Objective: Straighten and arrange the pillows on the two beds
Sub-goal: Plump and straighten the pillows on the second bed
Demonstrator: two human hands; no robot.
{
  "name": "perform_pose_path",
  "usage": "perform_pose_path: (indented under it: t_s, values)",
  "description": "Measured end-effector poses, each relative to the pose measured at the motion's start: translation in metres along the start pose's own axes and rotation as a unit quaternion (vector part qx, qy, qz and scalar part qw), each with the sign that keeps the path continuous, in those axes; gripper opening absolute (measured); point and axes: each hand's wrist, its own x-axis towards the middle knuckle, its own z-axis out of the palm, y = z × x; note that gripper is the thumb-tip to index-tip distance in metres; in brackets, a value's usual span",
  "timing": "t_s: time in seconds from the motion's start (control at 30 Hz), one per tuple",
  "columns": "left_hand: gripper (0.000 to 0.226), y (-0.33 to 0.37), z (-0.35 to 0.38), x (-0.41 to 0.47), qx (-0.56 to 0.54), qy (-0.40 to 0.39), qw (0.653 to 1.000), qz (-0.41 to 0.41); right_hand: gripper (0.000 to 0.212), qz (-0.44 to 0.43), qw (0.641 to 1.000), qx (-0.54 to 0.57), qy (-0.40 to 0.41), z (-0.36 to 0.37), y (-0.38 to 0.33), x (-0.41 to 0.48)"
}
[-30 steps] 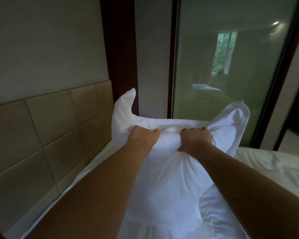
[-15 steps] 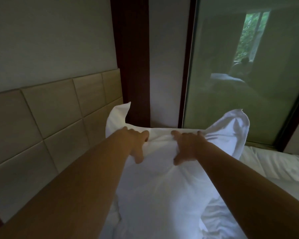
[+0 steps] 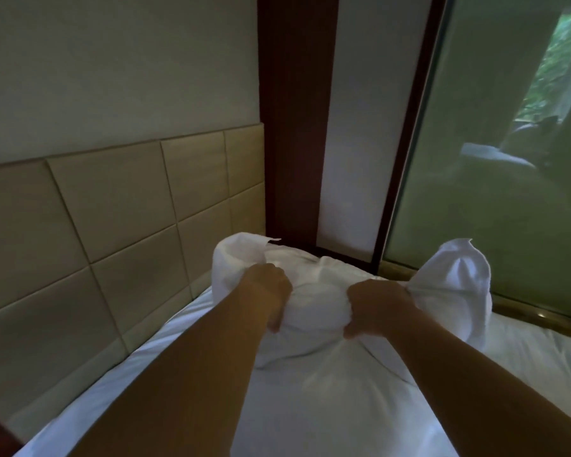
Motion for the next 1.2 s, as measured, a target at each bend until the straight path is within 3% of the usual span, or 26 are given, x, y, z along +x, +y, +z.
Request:
perform_pose_path:
  t_s: [0.4,0.63,0.8,0.97,1.2]
  values:
    - [0.048,-0.133,0.083,0.049,-0.050,0.075,0.993,0.076,0.043,0.014,0.997,-0.064,-0.045,-0.016,-0.116,0.094]
    - [0.054,-0.198,0.012,0.068,-0.125,0.193,0.964,0.132,0.051,0.105,0.986,-0.114,-0.063,-0.113,-0.123,0.117]
    - [0.065,-0.232,-0.022,0.079,-0.226,0.264,0.933,0.093,0.050,0.144,0.980,-0.133,-0.021,-0.176,-0.129,0.136]
    - [0.053,-0.261,-0.042,0.081,-0.211,0.248,0.942,0.077,0.043,0.128,0.979,-0.154,0.023,-0.209,-0.135,0.158]
    - [0.040,-0.288,-0.067,0.083,-0.179,0.257,0.949,0.028,0.051,0.076,0.980,-0.168,0.074,-0.242,-0.134,0.199]
